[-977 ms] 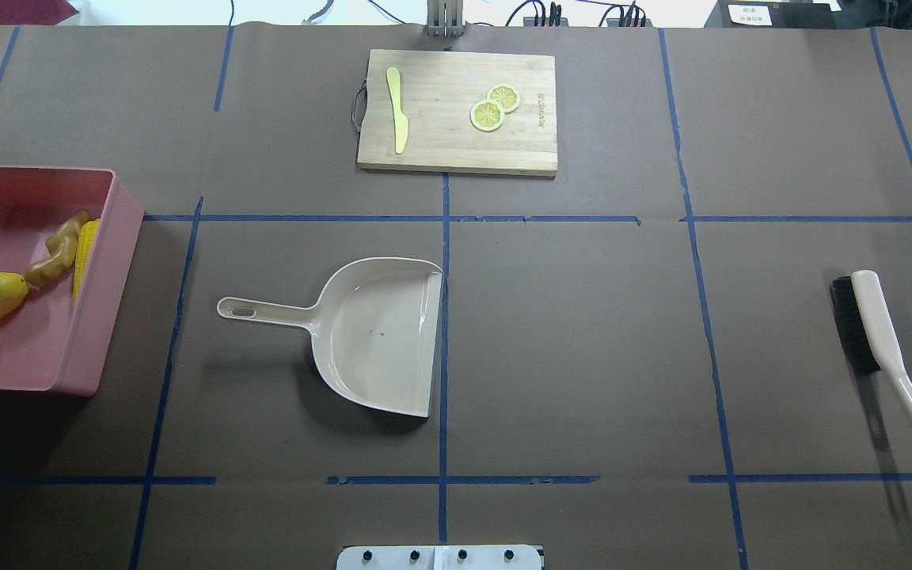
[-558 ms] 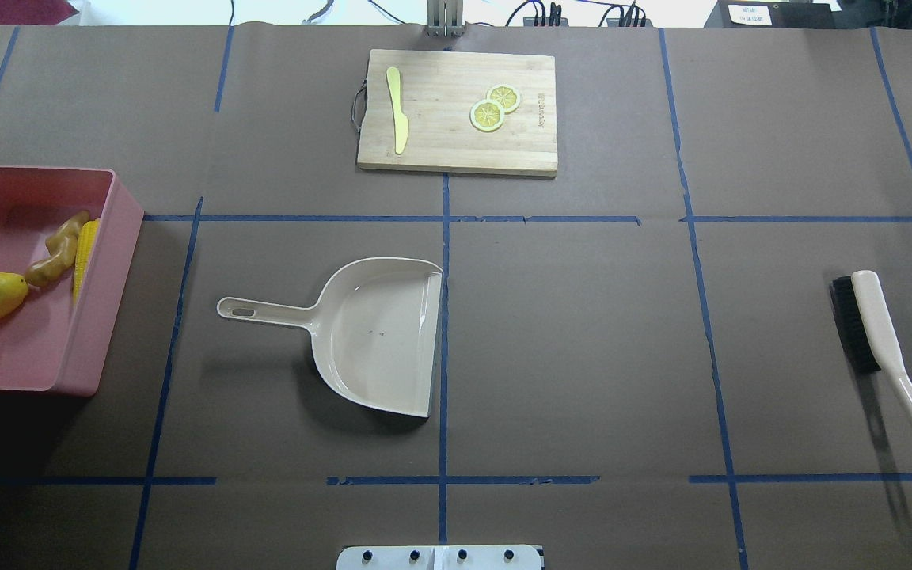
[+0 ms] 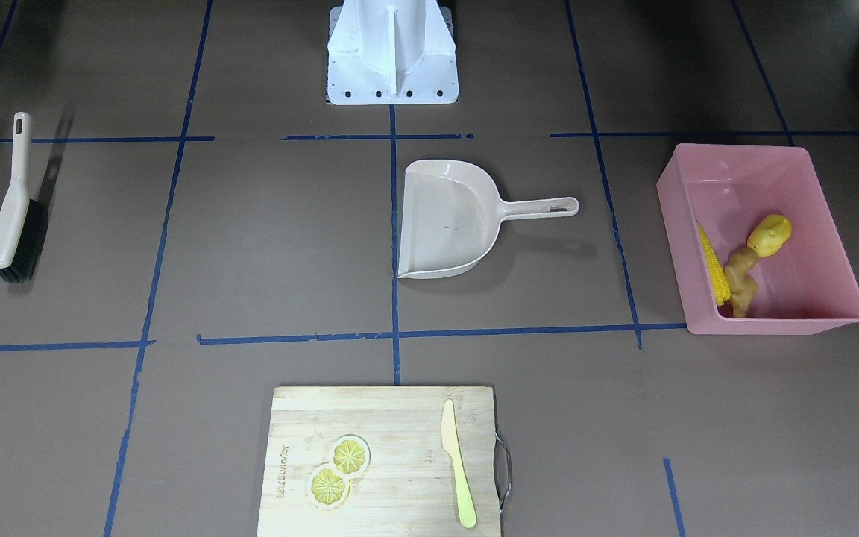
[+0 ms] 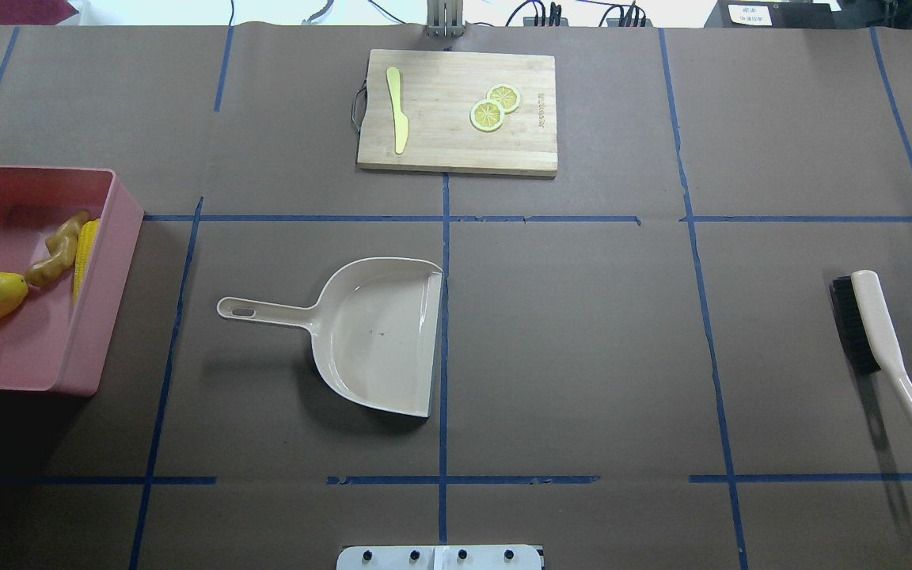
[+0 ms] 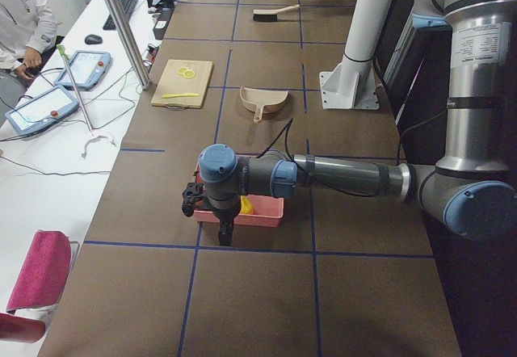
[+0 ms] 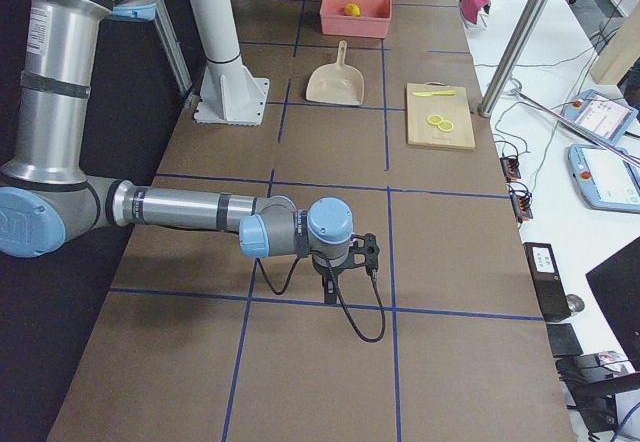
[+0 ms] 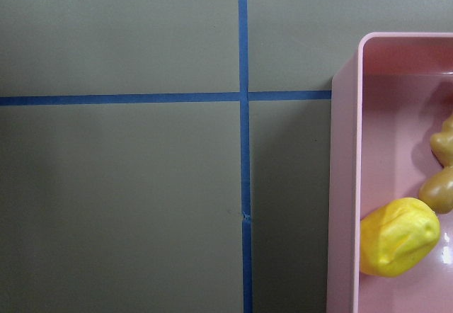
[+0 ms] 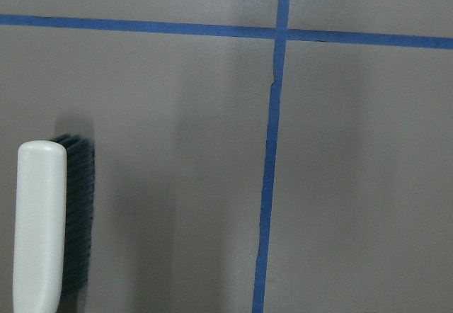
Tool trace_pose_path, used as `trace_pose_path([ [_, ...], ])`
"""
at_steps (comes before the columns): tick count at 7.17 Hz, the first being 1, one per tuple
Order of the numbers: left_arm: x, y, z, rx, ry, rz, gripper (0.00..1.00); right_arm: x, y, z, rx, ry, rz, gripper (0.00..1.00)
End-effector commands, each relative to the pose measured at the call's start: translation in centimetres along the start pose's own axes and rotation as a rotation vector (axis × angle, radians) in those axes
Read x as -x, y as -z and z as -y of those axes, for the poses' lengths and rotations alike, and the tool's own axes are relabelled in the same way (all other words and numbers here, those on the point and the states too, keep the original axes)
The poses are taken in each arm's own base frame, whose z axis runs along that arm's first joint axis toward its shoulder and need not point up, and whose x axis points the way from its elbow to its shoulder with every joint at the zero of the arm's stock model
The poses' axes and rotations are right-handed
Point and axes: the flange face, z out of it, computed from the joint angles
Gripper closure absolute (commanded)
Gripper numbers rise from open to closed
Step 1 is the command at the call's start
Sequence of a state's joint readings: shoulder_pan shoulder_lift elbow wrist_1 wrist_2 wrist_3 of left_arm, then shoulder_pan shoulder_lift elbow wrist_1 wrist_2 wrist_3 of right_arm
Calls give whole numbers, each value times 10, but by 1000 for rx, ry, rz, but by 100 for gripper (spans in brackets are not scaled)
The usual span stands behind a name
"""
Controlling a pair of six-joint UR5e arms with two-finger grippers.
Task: Sweep and dump trash into bin
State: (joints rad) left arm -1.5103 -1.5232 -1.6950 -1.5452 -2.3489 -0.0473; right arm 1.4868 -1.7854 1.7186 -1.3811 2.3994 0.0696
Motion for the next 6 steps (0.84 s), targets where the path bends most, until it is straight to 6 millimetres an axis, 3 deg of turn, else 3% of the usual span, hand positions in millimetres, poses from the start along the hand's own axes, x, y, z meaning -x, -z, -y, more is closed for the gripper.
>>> trace_pose_path([
  [1,2,-9,-2,19,7,1,0,1,1,-1,-4,5,1,0],
  [6,4,-11,-6,25,12,1,0,-9,5,-23,-10,-17,-2,0],
])
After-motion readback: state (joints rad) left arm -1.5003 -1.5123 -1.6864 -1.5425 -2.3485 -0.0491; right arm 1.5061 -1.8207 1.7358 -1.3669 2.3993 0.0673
